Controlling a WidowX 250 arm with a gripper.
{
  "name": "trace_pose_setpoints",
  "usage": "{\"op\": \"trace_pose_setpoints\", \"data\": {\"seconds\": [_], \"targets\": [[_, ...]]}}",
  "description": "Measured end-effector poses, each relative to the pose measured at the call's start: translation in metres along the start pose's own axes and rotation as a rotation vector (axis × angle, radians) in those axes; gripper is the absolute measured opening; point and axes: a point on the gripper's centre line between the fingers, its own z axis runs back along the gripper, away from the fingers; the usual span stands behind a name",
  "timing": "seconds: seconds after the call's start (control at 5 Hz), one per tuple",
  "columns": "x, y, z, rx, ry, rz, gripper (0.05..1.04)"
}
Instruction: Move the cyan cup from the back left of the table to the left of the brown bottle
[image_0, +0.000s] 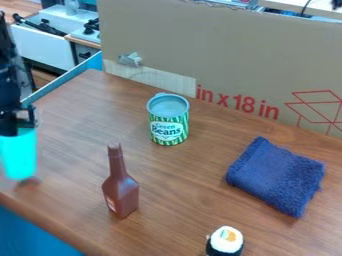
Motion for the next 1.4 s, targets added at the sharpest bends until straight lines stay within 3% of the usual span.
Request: {"op": "trace_pose_setpoints", "data": {"seconds": [0.2, 0.4, 0.8, 1.0, 1.2, 1.4], "targets": [[-0.007, -0.001, -0.013, 0.007, 0.011, -0.028, 0.112], [-0.012, -0.006, -0.015, -0.013, -0.030, -0.088, 0.112], [-0.012, -0.009, -0.019, -0.153, -0.192, -0.219, 0.112], [-0.009, -0.006, -0.018, -0.139, -0.207, -0.206, 0.152], [-0.013, -0.003, -0.017, -0.116, -0.182, -0.158, 0.372], [-0.018, -0.006, 0.009, -0.110, -0.250, -0.159, 0.671]]}}
